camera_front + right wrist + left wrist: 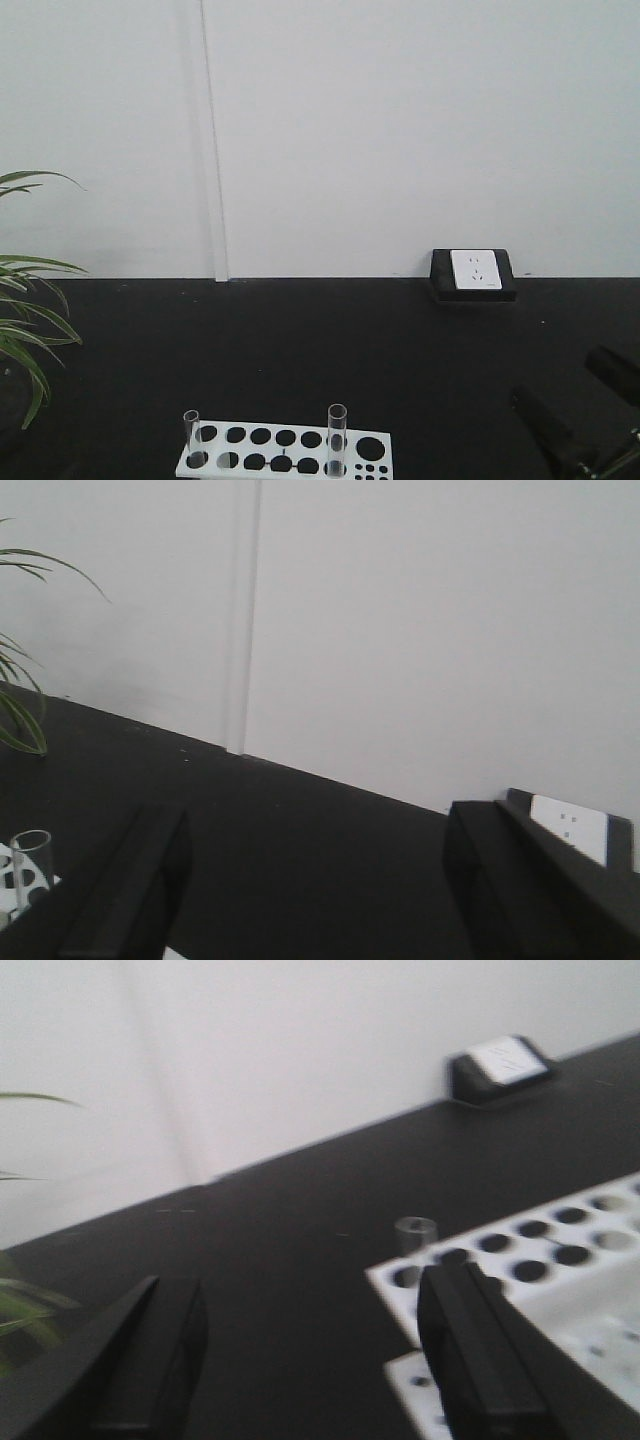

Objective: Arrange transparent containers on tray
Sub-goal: 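Lower both grippers onto the two clear test tubes in the rack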

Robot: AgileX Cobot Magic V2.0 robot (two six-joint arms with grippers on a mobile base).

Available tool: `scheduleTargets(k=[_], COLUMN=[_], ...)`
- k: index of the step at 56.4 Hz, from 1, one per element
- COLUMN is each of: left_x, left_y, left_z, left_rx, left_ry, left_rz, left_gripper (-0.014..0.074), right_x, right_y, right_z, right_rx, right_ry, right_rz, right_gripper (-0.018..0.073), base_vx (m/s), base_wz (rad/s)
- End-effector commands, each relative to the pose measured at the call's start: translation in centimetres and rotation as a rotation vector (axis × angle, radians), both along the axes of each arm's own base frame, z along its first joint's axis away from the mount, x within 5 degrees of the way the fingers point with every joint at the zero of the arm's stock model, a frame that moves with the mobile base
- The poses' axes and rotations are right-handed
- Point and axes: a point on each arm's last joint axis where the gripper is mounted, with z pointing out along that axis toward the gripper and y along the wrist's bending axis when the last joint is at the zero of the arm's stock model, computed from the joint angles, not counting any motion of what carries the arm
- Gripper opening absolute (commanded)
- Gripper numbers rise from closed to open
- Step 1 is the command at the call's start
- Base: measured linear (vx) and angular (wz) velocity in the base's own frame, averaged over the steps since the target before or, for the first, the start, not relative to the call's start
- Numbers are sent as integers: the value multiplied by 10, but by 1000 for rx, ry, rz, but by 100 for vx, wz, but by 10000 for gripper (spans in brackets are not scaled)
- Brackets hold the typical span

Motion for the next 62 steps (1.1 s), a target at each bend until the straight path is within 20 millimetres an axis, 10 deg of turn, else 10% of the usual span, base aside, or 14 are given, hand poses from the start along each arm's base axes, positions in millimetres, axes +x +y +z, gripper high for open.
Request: scheduleTargets(k=[1, 26, 51, 62], left_x=[12, 97, 134, 137], left_y=[-15, -37, -49, -54], left_z=[12, -16, -42, -46], left_rx=[-78, -215, -235, -240], left_ry=[-111, -44, 25, 26], left_rz=[-138, -222, -274, -272], left_gripper=[554, 554, 533, 356], right_x=[7, 15, 15, 15], right_y=[5, 7, 7, 7], right_z=[12, 2, 1, 1], right_rx=[75, 90, 83, 69], right_ry=[-109, -90, -93, -99], right_rz=[69, 92, 91, 88], right_gripper=[566, 566, 564, 564], base_vx=[0, 0, 0, 0], base_wz=[0, 0, 0, 0])
